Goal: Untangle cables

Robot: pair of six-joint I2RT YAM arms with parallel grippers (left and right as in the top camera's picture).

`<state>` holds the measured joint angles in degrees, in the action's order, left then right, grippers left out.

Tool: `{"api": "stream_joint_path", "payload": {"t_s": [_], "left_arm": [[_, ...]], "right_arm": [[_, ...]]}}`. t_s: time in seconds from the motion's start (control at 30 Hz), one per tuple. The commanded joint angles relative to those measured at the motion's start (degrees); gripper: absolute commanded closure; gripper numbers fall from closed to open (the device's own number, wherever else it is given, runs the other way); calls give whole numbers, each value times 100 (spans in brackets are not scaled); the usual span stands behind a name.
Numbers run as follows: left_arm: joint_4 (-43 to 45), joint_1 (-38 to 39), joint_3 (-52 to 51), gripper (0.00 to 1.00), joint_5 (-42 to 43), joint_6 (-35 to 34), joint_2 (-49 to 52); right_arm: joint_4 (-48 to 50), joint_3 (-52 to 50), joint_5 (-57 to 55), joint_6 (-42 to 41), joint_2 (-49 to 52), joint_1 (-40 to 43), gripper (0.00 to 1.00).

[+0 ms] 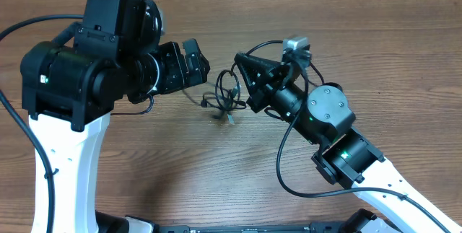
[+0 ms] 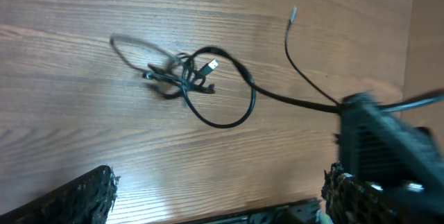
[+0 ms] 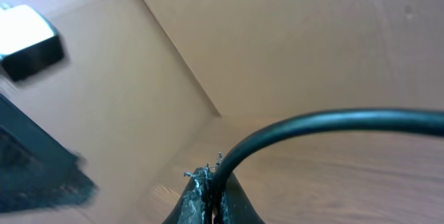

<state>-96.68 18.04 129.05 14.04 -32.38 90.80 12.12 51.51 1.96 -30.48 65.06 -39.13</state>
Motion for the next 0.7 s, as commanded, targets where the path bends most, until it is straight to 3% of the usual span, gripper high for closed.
{"api": "stream_joint_path", "payload": {"t_s": [0.0,0.37,0.67], "left_arm": [[-11,151,-17,3,-50,529,155],[-11,304,-44,14,-66,1078,769],[-11,310,-44,16,-68,1464,1217]], "right_arm": [[289,0,-83,-599,-170,-7,96],[1001,2,-85,-1154,-170,0,96],[1102,0,-85,-1176,-175,0,96]]}}
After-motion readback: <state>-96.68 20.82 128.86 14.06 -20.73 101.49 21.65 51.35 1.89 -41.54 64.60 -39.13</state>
